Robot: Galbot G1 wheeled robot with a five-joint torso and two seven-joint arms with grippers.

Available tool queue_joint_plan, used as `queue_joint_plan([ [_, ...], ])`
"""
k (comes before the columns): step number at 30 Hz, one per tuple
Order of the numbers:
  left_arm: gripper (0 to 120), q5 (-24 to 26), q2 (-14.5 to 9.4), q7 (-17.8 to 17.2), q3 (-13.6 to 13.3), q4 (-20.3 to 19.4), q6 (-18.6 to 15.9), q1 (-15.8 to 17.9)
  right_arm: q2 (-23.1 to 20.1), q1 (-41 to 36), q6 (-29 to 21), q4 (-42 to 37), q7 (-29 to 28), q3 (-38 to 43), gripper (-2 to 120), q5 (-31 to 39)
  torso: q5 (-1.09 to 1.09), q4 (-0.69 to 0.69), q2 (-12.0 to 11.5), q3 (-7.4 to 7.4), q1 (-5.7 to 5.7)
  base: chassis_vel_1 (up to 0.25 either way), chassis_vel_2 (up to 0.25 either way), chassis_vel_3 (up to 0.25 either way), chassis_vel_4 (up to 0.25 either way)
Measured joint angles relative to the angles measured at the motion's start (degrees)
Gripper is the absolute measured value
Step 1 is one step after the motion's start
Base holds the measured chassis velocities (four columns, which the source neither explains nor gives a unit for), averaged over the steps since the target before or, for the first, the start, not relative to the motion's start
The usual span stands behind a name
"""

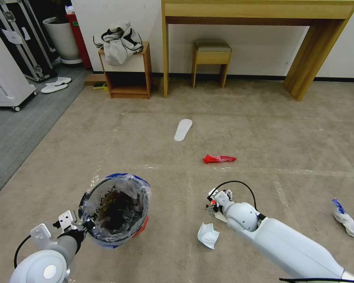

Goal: Pick up the trash bin and place the garbage on the floor into it.

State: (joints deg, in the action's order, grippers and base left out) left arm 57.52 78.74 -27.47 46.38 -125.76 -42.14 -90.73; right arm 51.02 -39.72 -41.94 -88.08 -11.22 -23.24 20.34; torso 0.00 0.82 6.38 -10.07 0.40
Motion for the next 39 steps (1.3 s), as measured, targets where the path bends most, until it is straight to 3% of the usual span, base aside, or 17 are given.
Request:
queue_joint_plan([
  [1,0,-0.15,0.1,0.07,0.0,0.0,0.0,-0.09,-0.33,0.05,-0.06,0.35,3.32,0.47,100,-4.78,0.0,0.0,0.0,0.0,0.0,0.0,0.0,0.0,0.0],
  [2,0,-0.15,0.1,0.07,0.0,0.0,0.0,-0.09,-0.33,0.05,-0.06,0.35,3.32,0.47,100,-4.78,0.0,0.0,0.0,0.0,0.0,0.0,0.0,0.0,0.0],
  [4,0,-0.32,0.13,0.12,-0.01,0.0,0.0,-0.2,-1.22,0.01,-0.09,0.06,8.66,1.31,100,-9.13,0.0,0.0,0.0,0.0,0.0,0.0,0.0,0.0,0.0],
  [5,0,-0.41,0.14,0.18,-0.03,0.03,0.0,-0.21,-2.07,-0.14,-0.09,-0.37,14.54,2.12,100,-12.6,0.0,0.0,0.0,0.01,0.0,0.0,0.0,0.0,0.0],
  [6,0,-0.41,0.14,0.18,-0.03,0.03,0.0,-0.21,-2.07,-0.14,-0.09,-0.37,14.54,2.12,100,-12.6,0.0,0.0,0.0,0.01,0.0,0.0,0.0,0.0,0.0],
  [7,0,-0.53,0.18,0.19,-0.07,0.06,0.0,-0.2,-2.88,-0.2,-0.11,-0.38,20.59,2.86,100,-15.99,0.0,0.01,0.0,0.01,0.0,0.0,0.0,0.0,0.0],
  [8,0,-0.53,0.18,0.19,-0.07,0.06,0.0,-0.2,-2.88,-0.2,-0.11,-0.38,20.59,2.86,100,-15.99,0.0,0.01,0.0,0.01,0.0,0.0,0.0,0.0,0.0],
  [10,0,-0.8,0.37,0.2,-0.26,0.06,0.0,-0.2,-3.56,-0.25,-0.12,-0.06,27.12,3.81,100,-19.88,0.0,0.0,0.0,0.01,0.0,0.0,0.0,0.0,0.0],
  [17,0,-1.69,0.97,0.44,-0.43,0.1,0.0,-0.48,-3.49,0.04,-0.14,1.5,33.98,4.42,100,-27.95,0.0,0.0,0.0,0.01,0.0,0.0,0.0,0.0,0.0],
  [27,0,-2.53,1.55,0.75,-0.15,0.01,0.15,-1.12,-2.58,-2.11,-0.17,3.85,33.24,4.09,100,-30.77,0.0,0.0,0.0,0.01,0.0,0.0,0.0,0.0,0.0],
  [39,0,-3.08,1.91,0.99,-0.16,-0.47,0.34,-1.69,-0.01,-5.72,-0.26,7.08,26.33,5.11,100,-23.76,-0.01,0.0,0.0,0.01,0.0,0.0,0.0,0.0,0.0],
])
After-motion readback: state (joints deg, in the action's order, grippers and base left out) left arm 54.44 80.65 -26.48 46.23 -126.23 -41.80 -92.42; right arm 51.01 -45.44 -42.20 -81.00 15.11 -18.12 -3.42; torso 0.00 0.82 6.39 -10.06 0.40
